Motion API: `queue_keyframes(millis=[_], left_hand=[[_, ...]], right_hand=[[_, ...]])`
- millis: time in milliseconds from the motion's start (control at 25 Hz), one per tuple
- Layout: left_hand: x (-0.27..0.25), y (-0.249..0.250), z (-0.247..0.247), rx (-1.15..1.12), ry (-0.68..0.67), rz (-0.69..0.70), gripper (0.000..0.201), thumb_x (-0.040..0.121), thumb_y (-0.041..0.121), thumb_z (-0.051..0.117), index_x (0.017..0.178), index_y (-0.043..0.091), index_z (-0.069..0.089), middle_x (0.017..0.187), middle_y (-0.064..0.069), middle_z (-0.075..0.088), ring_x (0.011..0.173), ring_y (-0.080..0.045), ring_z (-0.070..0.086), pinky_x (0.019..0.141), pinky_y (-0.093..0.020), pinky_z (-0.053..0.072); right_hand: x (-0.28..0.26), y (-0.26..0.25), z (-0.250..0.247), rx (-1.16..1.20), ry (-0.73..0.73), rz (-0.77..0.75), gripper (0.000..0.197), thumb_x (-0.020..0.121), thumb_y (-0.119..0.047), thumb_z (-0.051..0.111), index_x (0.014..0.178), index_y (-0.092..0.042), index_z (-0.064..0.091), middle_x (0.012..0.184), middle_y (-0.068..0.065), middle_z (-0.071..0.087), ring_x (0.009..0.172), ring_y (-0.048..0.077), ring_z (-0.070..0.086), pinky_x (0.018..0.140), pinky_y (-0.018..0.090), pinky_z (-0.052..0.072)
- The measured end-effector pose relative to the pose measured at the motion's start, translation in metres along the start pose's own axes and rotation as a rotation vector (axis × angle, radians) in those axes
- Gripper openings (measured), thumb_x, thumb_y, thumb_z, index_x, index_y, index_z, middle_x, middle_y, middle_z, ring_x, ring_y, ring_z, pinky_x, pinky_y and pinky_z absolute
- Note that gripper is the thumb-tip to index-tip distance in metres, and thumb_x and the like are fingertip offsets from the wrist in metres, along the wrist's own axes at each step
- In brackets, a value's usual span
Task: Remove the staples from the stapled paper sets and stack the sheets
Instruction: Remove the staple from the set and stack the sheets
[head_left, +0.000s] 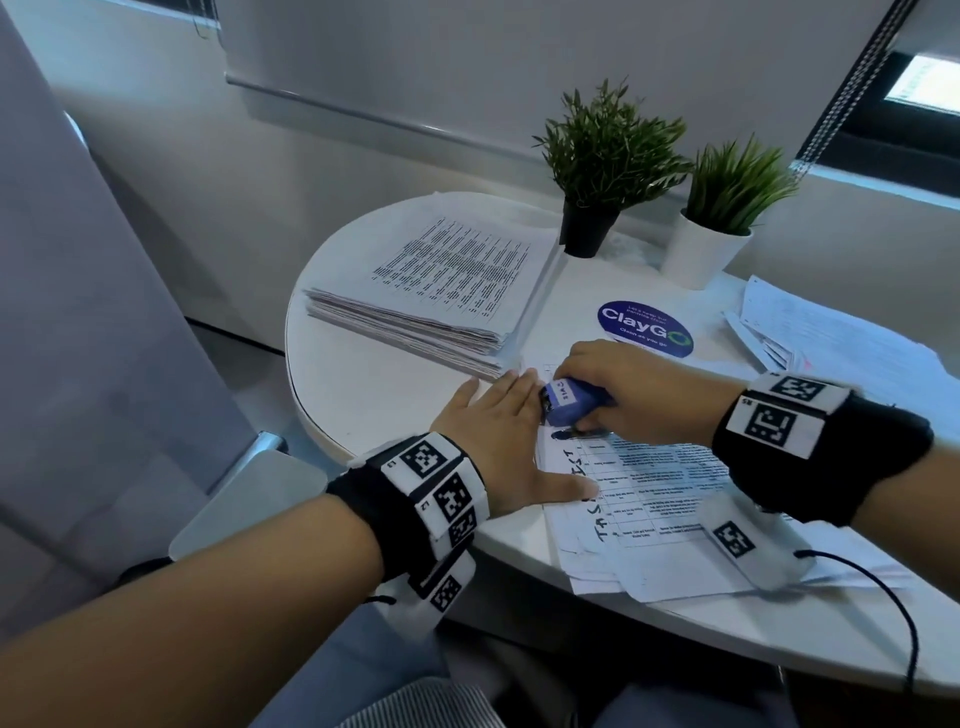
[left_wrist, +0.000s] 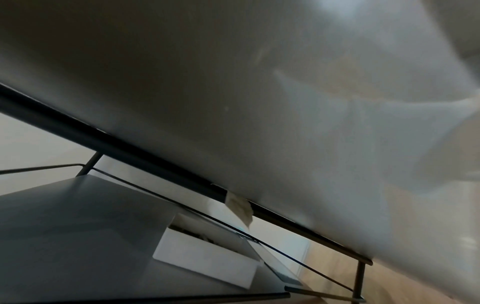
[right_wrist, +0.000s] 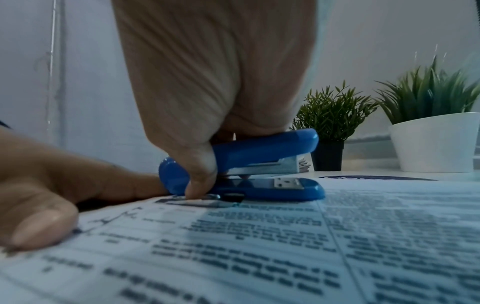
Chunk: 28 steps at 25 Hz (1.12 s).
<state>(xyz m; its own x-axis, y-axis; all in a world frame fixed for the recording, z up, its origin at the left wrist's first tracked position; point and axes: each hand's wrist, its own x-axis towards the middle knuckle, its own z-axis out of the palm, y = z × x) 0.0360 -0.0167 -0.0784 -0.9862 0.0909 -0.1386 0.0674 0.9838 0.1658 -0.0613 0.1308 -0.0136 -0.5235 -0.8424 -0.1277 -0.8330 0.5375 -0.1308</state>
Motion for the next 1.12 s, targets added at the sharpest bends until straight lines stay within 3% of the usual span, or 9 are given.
queue_keyframes(millis=[240, 480, 600, 720, 960, 1120], left_hand=[[0.006, -0.005, -0.005, -0.032, -0.002, 0.024, 0.118, 0.064, 0.094, 0.030, 0.155, 0.026, -0.003, 0.163, 0.006, -0.002, 0.150, -0.013, -0.003, 0.121, -0.044, 0.002], [0.011, -0.006, -0.010, -0.034, -0.028, 0.006, 0.118, 0.064, 0.092, 0.040, 0.154, 0.027, 0.000, 0.163, 0.006, -0.001, 0.150, -0.015, -0.002, 0.118, -0.041, -0.002], [0.009, -0.004, -0.010, -0.028, -0.009, 0.004, 0.116, 0.066, 0.091, 0.041, 0.154, 0.028, 0.000, 0.163, 0.005, 0.000, 0.150, -0.016, -0.001, 0.118, -0.041, -0.001], [0.010, -0.002, -0.010, -0.009, -0.040, -0.006, 0.118, 0.068, 0.089, 0.042, 0.154, 0.024, -0.005, 0.164, 0.000, -0.004, 0.150, -0.021, -0.003, 0.120, -0.044, -0.001], [0.012, 0.003, -0.012, -0.015, -0.043, -0.022, 0.119, 0.072, 0.082, 0.049, 0.154, 0.015, -0.005, 0.163, -0.009, -0.005, 0.150, -0.027, -0.004, 0.119, -0.042, -0.002], [0.010, 0.003, -0.013, -0.012, -0.053, -0.019, 0.117, 0.073, 0.082, 0.050, 0.154, 0.017, -0.003, 0.163, -0.008, -0.005, 0.150, -0.027, -0.005, 0.119, -0.042, -0.001]], right_hand=[[-0.003, -0.001, 0.001, 0.013, 0.061, -0.061, 0.036, 0.080, -0.021, 0.076, 0.113, -0.014, 0.062, 0.105, 0.001, 0.057, 0.096, 0.016, 0.051, 0.088, 0.031, 0.041], [0.003, -0.004, -0.005, -0.035, -0.034, 0.000, 0.033, 0.081, -0.031, 0.074, 0.106, -0.017, 0.060, 0.100, -0.001, 0.055, 0.093, 0.018, 0.053, 0.086, 0.036, 0.044], [0.008, -0.014, -0.003, -0.140, -0.108, 0.029, 0.029, 0.086, -0.039, 0.068, 0.094, -0.017, 0.051, 0.092, 0.000, 0.052, 0.085, 0.019, 0.052, 0.074, 0.033, 0.045], [0.009, -0.018, -0.002, -0.131, -0.134, 0.076, 0.028, 0.089, -0.038, 0.064, 0.087, -0.017, 0.045, 0.082, -0.001, 0.052, 0.069, 0.015, 0.048, 0.057, 0.024, 0.036], [0.012, -0.019, -0.002, -0.083, -0.195, 0.157, 0.037, 0.090, -0.039, 0.063, 0.097, -0.004, 0.059, 0.090, 0.013, 0.064, 0.070, 0.020, 0.051, 0.058, 0.030, 0.038], [0.009, -0.018, 0.001, -0.113, -0.136, 0.133, 0.035, 0.089, -0.041, 0.063, 0.093, -0.007, 0.054, 0.084, 0.007, 0.060, 0.069, 0.019, 0.051, 0.057, 0.029, 0.036]])
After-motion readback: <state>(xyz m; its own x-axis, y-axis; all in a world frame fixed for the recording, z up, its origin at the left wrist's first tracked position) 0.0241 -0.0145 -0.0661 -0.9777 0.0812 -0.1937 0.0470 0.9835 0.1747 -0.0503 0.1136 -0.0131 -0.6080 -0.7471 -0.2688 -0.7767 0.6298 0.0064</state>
